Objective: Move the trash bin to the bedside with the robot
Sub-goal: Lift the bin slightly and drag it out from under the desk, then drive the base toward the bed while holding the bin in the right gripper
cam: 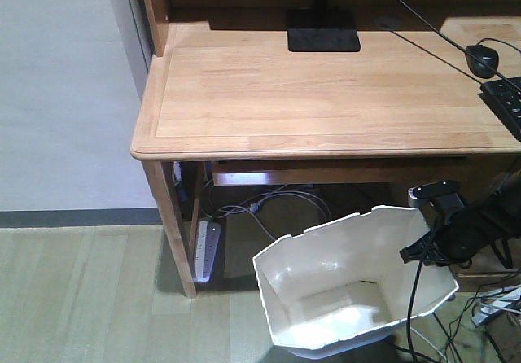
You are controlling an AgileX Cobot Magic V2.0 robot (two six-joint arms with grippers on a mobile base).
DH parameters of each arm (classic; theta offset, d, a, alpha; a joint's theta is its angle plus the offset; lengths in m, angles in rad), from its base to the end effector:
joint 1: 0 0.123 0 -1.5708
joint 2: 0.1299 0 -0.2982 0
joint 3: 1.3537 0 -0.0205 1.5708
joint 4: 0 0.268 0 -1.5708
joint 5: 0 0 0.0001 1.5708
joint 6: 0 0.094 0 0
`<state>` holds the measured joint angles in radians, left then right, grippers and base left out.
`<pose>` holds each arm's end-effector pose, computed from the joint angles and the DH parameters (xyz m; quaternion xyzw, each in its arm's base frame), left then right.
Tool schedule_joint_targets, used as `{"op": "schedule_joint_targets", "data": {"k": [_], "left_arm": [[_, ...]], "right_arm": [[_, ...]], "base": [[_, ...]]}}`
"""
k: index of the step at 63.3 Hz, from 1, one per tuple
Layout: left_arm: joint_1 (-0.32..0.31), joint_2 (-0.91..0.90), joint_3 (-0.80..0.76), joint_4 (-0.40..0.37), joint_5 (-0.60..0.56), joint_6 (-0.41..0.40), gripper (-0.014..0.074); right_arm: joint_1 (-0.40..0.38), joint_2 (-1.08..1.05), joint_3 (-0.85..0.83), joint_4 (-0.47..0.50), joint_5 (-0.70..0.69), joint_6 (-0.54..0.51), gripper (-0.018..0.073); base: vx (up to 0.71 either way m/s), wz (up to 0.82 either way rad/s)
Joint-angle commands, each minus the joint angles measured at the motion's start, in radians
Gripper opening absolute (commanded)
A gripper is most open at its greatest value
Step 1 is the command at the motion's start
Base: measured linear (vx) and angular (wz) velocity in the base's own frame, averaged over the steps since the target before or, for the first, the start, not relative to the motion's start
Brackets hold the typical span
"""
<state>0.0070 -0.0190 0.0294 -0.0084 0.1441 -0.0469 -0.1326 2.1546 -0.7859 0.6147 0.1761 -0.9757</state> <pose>0.0630 0.0003 0.1906 -0.0223 0.7302 -0.0169 0.6827 0.3033 -0.0308 0.0049 -0.1208 0.9888 0.0309 0.0826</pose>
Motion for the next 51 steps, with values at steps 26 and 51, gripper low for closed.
{"op": "schedule_joint_targets", "data": {"k": [26,51], "left_arm": [[-0.003,-0.01,0.028,-0.009,-0.071,-0.009,-0.0006],[-0.003,-0.01,0.028,-0.009,-0.071,-0.009,-0.0006]], "right_arm": [[-0.002,-0.07,-0.016,0.024,0.028,0.005,-0.0003],[-0.002,-0.07,-0.016,0.024,0.028,0.005,-0.0003]], "base": [[0.0,0.0],[-0.02,0.09]]}}
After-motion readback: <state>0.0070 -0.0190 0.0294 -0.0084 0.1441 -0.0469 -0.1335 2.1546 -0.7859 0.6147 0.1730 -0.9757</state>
